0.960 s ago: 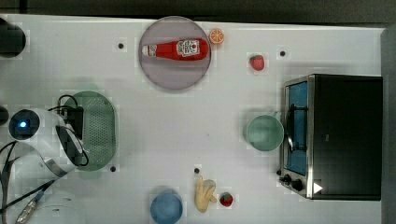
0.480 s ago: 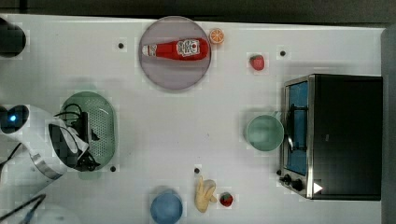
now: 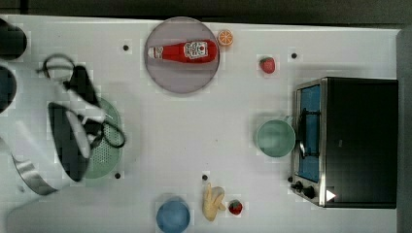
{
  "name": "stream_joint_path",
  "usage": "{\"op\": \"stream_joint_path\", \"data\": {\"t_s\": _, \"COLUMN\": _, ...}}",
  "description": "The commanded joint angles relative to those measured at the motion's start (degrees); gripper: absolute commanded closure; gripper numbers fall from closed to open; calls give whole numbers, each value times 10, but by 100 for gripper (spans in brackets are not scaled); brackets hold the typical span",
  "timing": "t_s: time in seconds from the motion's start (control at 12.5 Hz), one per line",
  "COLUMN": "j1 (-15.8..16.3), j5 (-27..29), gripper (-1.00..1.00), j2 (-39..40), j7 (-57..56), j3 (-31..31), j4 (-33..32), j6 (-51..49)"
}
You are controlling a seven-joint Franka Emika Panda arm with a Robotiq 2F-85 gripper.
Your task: Drag strainer right to left.
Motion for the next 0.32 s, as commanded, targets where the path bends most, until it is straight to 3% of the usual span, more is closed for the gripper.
{"op": "stream_joint_path", "data": {"t_s": 0.08, "j1": -43, "j5": -7, "gripper": -100, "j2": -72, "j7": -164, "j3": -98, "j4": -12, "j6": -48}}
{"op": "stream_joint_path", "data": {"t_s": 0.32, "j1": -58, "j5": -83, "gripper": -100, "j2": -131, "j7": -344, "j3": -176, "j4": 6, "j6": -111}}
